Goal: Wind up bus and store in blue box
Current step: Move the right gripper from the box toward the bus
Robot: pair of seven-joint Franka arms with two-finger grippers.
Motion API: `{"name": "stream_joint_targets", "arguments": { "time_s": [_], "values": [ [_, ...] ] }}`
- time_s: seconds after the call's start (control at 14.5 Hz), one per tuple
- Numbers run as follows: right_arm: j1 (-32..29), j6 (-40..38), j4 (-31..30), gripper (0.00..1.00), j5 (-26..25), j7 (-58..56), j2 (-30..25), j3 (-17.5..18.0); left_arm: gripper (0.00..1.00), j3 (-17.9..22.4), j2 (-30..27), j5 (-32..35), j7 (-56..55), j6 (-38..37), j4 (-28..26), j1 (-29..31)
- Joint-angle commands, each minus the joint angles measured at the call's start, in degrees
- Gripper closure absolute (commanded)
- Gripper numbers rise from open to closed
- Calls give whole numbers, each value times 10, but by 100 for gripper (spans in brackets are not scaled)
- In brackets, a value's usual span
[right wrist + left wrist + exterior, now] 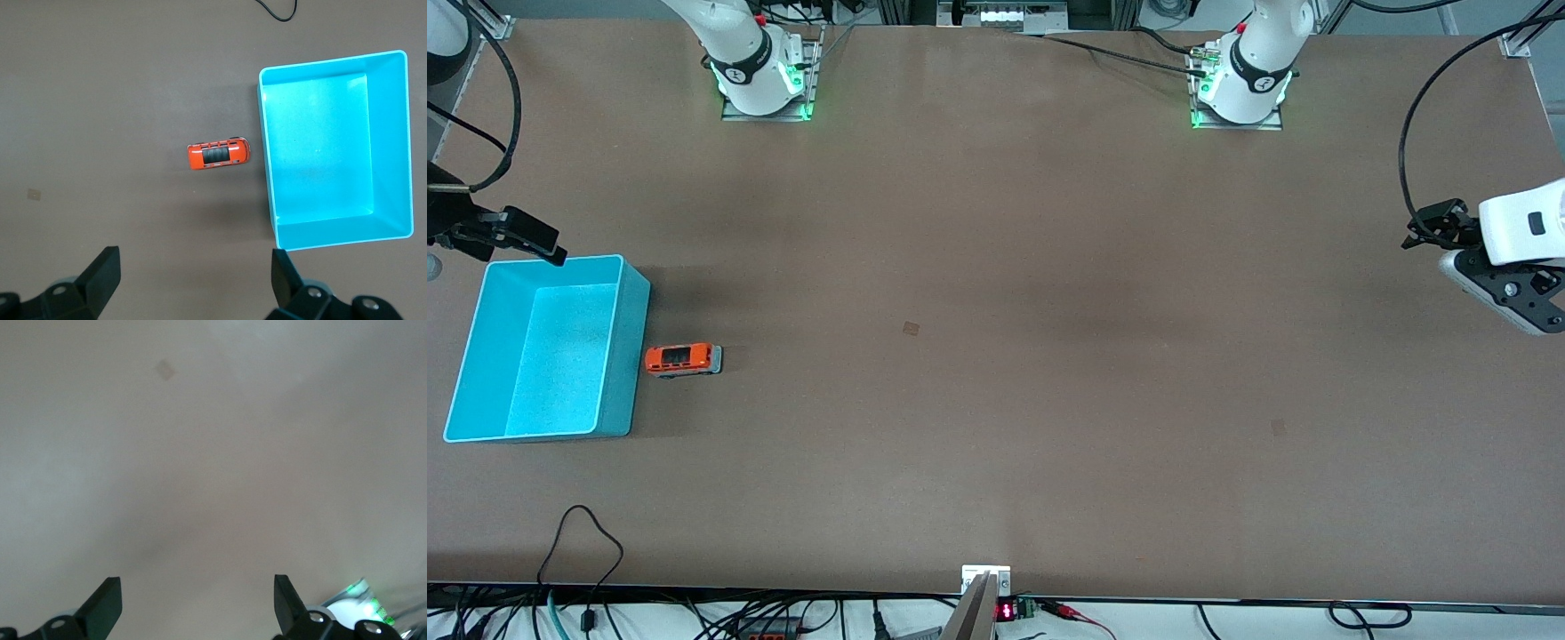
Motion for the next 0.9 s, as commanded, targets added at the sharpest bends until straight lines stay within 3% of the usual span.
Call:
{"name": "stream_joint_targets", "arguments": {
  "time_s": [0.0,0.14,0.28,0.55,0.83],
  "values": [
    [-3,-1,7,0,1,-3,10,1,0,56,-60,-24,-162,17,-58,-59],
    [0,0,6,0,0,-3,14,1,0,85,-103,-37,-242,65,-112,-91],
    [0,5,7,0,0,-3,27,1,0,90,-137,-44,-274,113,-157,-99],
    [0,4,5,0,1,-2,50,3,0,106,-143,-43,-269,116,-152,-121],
    [21,26,8,0,1,-3,81,3,0,69,-142,-39,-301,100,-137,-109]
  ]
}}
